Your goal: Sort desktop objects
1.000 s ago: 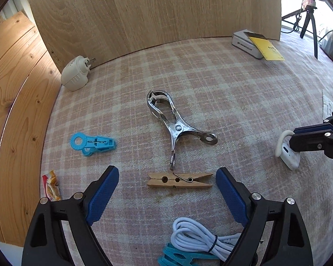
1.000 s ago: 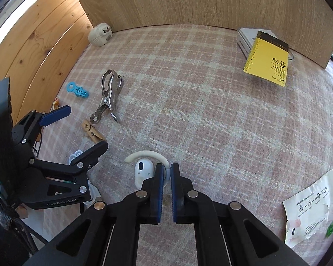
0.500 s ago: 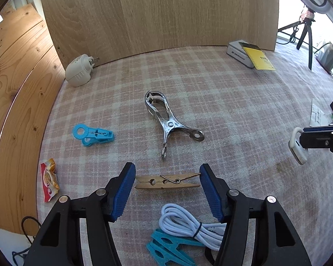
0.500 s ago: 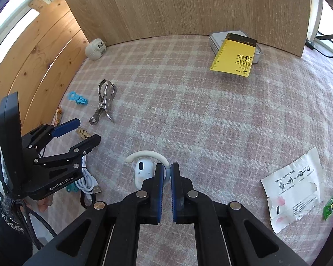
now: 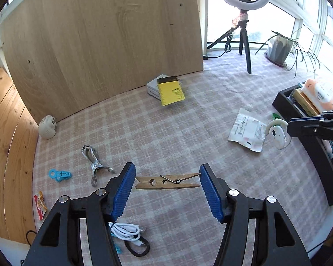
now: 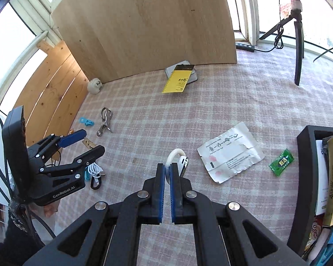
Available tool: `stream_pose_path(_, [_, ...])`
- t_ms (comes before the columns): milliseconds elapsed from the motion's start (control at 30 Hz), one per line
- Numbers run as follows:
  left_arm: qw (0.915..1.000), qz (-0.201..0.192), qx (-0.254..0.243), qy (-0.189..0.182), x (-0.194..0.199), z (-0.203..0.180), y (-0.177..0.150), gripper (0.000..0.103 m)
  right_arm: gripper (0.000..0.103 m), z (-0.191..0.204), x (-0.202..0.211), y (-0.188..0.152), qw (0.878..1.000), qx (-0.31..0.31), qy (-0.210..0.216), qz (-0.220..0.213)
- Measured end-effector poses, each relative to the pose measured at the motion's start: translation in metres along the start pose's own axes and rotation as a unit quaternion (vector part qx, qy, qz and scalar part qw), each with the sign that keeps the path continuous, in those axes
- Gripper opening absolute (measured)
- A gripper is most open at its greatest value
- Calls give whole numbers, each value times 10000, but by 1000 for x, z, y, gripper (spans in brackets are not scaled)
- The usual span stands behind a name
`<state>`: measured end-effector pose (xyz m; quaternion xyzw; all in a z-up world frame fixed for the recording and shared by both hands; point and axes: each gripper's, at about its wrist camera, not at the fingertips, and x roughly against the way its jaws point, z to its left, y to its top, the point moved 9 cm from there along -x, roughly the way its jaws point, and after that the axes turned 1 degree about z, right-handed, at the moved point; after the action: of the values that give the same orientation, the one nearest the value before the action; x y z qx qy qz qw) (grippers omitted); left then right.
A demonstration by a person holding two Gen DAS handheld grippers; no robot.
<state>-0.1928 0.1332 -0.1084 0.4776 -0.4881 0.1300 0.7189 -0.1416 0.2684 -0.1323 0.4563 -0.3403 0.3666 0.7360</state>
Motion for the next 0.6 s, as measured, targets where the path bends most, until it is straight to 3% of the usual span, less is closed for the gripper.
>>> stream_pose_path(267, [9912,-297,-918,-902,33,-139,45,64,0,-91,89,-24,9949,-686,-480,-563])
stream_pose_path(467, [9761,-495,-1491,-1504,59,-235,82,64,0,-160,154,-40,9841,-1205,-863,-979])
stream_pose_path(600, [9675,-399,-1716,-1815,60,-291,90,64,0,-196,178,-62,9765,-1540,-1038,-1096])
